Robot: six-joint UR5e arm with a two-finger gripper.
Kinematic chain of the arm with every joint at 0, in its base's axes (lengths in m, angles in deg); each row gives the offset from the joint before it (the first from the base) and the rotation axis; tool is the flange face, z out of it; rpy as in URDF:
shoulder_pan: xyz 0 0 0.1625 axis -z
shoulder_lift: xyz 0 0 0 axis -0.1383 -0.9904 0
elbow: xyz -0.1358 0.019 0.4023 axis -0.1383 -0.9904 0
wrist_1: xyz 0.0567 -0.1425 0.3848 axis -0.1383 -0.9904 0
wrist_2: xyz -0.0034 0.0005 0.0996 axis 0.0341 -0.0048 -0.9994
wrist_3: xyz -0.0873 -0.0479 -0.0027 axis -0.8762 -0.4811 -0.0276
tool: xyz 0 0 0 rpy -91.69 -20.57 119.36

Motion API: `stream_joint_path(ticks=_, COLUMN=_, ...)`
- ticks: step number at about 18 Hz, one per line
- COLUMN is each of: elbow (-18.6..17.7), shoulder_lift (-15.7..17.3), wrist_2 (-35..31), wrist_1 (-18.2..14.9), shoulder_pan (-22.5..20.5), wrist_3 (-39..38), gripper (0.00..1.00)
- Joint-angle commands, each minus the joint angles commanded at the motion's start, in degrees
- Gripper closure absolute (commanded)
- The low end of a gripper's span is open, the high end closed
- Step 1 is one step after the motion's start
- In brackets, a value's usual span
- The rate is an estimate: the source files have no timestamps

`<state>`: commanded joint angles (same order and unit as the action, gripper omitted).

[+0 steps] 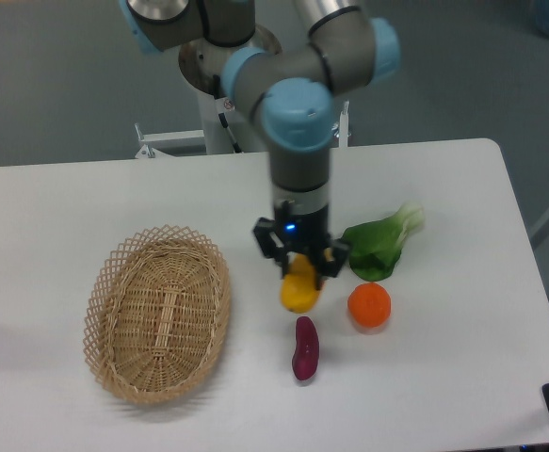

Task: Pick up the mango from the basket
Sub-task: 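Lift the held mango out of the basket and carry it toward the orange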

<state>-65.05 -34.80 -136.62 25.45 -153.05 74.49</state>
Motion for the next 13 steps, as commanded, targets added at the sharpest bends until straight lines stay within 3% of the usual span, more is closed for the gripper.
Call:
stream_joint_path(ticks=4, elbow=4.2, shoulder_lift=-4.3, wrist_2=0.0, wrist_1=0.4, shoulder_pan=-1.6, wrist_3=1.9, gripper=0.46)
stream_joint_path(ticks=13, elbow=4.6, shoulder_lift=-5.2, wrist_2=0.0, wrist_1=0.5, shoulder_pan=-1.5, wrist_3=2.0, gripper=0.46)
